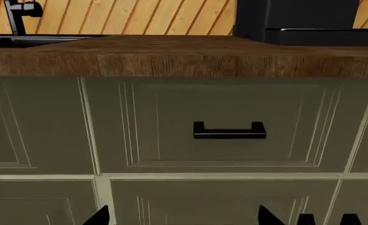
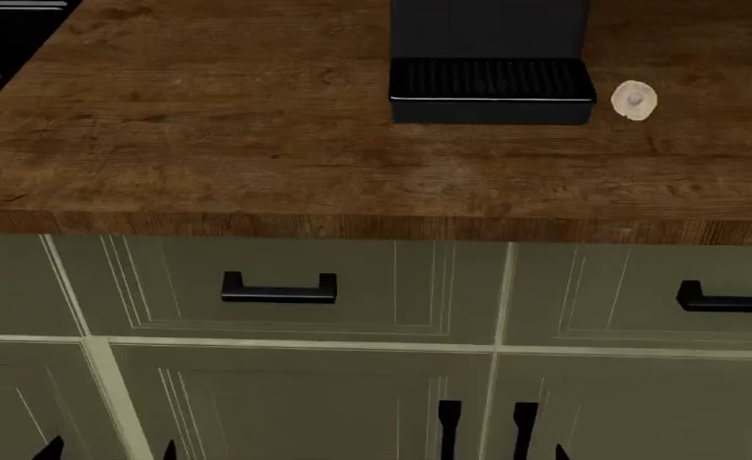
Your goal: Open the right drawer.
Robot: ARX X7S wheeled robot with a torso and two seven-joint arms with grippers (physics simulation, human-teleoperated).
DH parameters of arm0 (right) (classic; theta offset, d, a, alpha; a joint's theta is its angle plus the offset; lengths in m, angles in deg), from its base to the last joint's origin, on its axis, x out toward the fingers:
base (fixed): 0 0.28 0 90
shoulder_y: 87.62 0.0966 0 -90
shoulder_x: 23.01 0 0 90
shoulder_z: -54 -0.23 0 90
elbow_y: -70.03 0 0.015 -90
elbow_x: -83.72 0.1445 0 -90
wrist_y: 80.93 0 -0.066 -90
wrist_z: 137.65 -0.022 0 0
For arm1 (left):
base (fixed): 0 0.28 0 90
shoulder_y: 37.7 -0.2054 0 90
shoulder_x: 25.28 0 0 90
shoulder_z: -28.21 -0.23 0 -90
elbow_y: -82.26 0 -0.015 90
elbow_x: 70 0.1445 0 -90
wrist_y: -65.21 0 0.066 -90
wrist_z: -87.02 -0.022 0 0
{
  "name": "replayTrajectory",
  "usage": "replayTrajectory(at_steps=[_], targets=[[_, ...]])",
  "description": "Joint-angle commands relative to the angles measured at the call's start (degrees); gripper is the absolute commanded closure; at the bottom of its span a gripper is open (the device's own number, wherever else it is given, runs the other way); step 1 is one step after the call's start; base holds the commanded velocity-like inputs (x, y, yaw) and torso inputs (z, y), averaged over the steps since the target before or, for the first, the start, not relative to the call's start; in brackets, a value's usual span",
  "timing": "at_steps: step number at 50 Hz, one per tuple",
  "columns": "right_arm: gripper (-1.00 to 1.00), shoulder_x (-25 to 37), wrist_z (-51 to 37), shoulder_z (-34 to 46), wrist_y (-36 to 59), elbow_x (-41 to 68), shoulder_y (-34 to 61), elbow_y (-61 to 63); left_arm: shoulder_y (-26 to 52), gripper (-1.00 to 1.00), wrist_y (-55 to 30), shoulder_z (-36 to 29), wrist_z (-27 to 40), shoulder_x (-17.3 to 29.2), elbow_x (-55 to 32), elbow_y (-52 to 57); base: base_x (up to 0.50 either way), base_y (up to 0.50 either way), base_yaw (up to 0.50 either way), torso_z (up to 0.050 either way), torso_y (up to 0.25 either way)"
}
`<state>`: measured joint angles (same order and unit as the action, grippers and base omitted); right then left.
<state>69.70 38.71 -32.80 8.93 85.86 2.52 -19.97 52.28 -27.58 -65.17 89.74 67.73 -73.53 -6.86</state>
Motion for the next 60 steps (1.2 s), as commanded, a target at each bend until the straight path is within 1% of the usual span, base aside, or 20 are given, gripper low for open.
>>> replayTrajectory(at_steps=[1, 2, 4, 6, 13, 60], targets=[[-1.00, 1.2, -1.2, 1.4, -0.1, 1.2, -0.4, 1.1, -0.8, -1.00, 0.3, -1.5, -0.1, 1.2, -2.2, 1.6, 0.00, 0.00, 0.00, 0.000, 0.000], [-1.00, 1.2, -1.2, 1.5, -0.5, 1.3, -0.4, 0.8, -0.6, -1.00, 0.6, -1.8, 1.1, 1.4, -0.5, 1.1, 0.00, 0.00, 0.00, 0.000, 0.000], [-1.00, 1.4, -1.2, 1.6, -1.0, 1.6, -0.3, 0.2, -0.7, -1.00, 0.8, -1.5, 0.2, 1.4, -2.5, 1.1, 0.00, 0.00, 0.00, 0.000, 0.000], [-1.00, 1.5, -1.4, 1.7, -0.4, 2.0, -0.4, 1.1, -0.7, -1.00, 1.5, -1.9, 0.7, 1.7, -1.7, 0.9, 0.00, 0.00, 0.00, 0.000, 0.000], [-1.00, 2.0, -1.9, 2.1, -1.0, 2.6, -0.3, 0.4, -1.1, -1.00, 3.0, -2.4, 0.2, 2.2, -3.0, 1.0, 0.00, 0.00, 0.00, 0.000, 0.000], [-1.00, 4.5, -4.7, 4.9, -1.5, 5.8, 0.2, -0.1, -0.7, -1.00, 3.9, -5.3, 3.9, 4.6, -4.3, 0.3, 0.00, -0.15, 0.00, 0.000, 0.000]])
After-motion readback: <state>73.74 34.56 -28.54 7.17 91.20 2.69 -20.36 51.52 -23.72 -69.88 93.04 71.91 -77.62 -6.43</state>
